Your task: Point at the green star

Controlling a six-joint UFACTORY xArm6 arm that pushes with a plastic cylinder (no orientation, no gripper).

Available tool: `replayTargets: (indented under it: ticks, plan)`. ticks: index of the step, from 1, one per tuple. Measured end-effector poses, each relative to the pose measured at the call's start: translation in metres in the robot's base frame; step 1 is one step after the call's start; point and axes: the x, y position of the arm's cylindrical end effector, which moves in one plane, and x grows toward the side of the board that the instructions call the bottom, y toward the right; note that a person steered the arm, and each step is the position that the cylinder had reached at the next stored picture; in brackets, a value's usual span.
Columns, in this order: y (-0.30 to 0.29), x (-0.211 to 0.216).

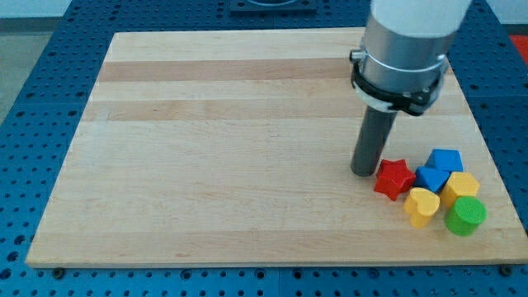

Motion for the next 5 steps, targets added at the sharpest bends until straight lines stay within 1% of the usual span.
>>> replayTargets:
  ticks: [1,2,3,4,5]
  plan:
    - [-0.041,-0.024]
    - [-0.067,-0.066]
    - [-0.069,-0.119]
    - [-0.064,-0.163]
    - [-0.032,-0.198]
